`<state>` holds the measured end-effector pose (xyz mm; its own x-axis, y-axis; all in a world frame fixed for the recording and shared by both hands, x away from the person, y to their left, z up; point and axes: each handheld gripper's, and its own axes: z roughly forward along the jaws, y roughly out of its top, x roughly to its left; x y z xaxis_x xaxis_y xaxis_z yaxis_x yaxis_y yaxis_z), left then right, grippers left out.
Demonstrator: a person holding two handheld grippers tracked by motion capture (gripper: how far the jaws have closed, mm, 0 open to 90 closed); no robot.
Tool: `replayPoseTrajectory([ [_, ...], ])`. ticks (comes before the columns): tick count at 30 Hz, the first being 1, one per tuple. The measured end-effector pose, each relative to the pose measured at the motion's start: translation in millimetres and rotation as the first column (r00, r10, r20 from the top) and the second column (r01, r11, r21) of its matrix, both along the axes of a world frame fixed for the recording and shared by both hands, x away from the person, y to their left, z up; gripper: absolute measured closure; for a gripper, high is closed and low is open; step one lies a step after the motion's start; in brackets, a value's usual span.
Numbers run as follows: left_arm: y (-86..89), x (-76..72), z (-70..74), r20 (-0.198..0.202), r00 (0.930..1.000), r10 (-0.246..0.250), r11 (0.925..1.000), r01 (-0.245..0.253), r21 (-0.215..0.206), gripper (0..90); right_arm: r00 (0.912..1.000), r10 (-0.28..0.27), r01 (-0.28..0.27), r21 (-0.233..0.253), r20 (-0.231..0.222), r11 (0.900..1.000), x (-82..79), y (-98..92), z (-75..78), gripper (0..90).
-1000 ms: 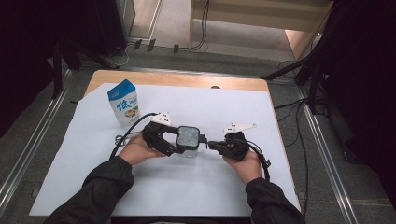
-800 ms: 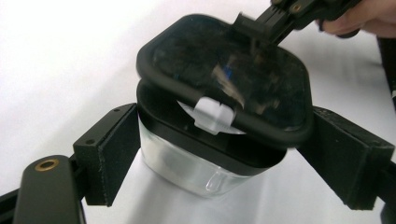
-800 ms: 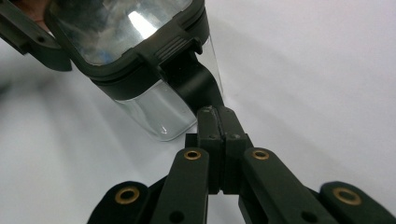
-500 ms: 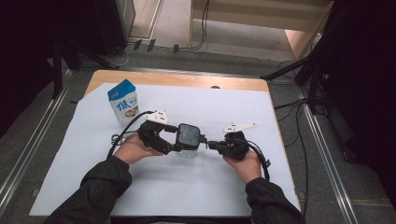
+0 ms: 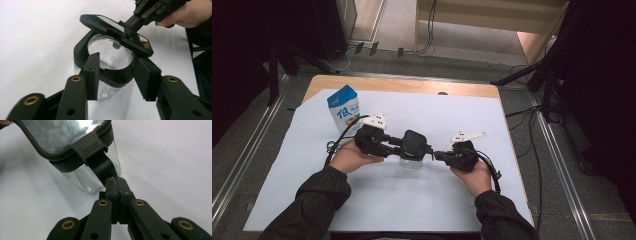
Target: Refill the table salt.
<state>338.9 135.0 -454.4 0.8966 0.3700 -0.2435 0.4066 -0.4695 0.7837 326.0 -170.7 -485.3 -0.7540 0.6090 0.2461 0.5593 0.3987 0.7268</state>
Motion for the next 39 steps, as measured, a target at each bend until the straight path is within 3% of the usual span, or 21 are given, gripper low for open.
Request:
replayPoseTrajectory([
  [10, -8.2, -1.0, 10.0, -0.05, 0.9984, -0.027, 0.9996, 0.027, 0.0, 82.7, 1.0, -0.003, 0.003, 0.012, -0.008, 1.0, -1.2, -0.3, 1.5, 90.0],
  [12, -10.9, -1.6, 13.4, -0.052, 0.9982, -0.028, 0.9996, 0.028, 0.001, 84.6, 0.9999, -0.006, 0.006, 0.014, -0.009, 1.0, -1.6, -0.2, 1.7, 90.0],
  [15, -14.9, -2.9, 20.1, -0.089, 0.9957, -0.026, 0.9994, 0.023, -0.026, 85.1, 0.9999, -0.006, 0.006, 0.02, -0.013, 1.0, -2.1, -0.5, 2.2, 90.0],
  [29, -35.6, -1.1, 32.9, -0.052, 0.9954, -0.08, 0.9967, 0.081, 0.007, 90.0, 0.9996, -0.019, 0.02, 0.034, -0.02, 0.999, -2.7, -0.4, 3.0, 90.0],
  [39, -52.3, 4.6, 34.0, -0.052, 0.9955, -0.079, 0.9968, 0.079, 0.011, 90.0, 0.9996, -0.023, 0.023, 0.038, -0.015, 0.999, -1.2, 2.2, 0.8, 90.0],
])
